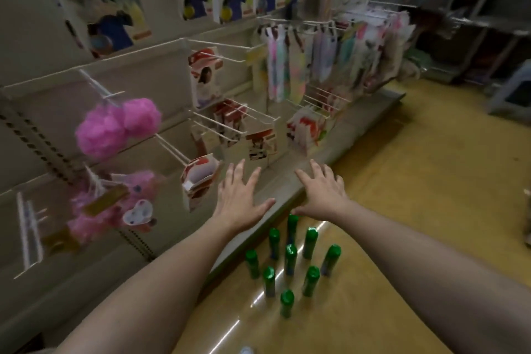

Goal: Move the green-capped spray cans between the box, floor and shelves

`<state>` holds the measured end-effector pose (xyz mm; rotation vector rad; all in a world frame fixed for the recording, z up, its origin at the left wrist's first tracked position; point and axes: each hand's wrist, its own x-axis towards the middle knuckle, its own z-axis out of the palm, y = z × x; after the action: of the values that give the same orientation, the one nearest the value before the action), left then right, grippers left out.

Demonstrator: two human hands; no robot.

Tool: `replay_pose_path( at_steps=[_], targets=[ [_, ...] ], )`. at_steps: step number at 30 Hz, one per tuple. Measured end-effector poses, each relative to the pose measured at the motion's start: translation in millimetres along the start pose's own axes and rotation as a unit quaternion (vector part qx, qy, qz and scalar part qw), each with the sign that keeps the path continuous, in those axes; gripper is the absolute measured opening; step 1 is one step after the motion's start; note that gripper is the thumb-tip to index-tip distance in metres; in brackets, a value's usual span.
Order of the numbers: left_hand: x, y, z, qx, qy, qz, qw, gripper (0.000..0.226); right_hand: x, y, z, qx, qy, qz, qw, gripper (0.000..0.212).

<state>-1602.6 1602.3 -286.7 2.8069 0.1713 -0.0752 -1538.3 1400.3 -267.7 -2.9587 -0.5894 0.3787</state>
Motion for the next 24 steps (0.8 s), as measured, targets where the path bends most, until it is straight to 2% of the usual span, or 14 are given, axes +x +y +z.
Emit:
replay_pose_path(
  at_steps=[8, 14, 18, 24],
  targets=[
    [82.2, 14.1, 54.9, 0.033, -0.088, 0.074, 0.993, 0.088, 19.2, 46.7, 35.9, 0.036, -0.038, 0.140, 0.989, 0.108],
    [101.1, 16.6, 122.0, 0.009, -0.164, 0.091, 0.982, 0.088, 47.8, 74.7, 86.6, 0.045, -0.097, 0.171, 0.979, 0.107],
    [119.3, 6.8, 181.9, 0.025, -0.205, 0.065, 0.976, 0.088, 78.0, 102.9, 142.0, 0.061, -0.156, 0.157, 0.973, 0.103],
    [125.3, -5.1, 302.5, 0.022, -0.194, -0.019, 0.981, 0.077, 119.2, 143.4, 266.7, 0.094, -0.220, 0.145, 0.960, 0.095]
  ],
)
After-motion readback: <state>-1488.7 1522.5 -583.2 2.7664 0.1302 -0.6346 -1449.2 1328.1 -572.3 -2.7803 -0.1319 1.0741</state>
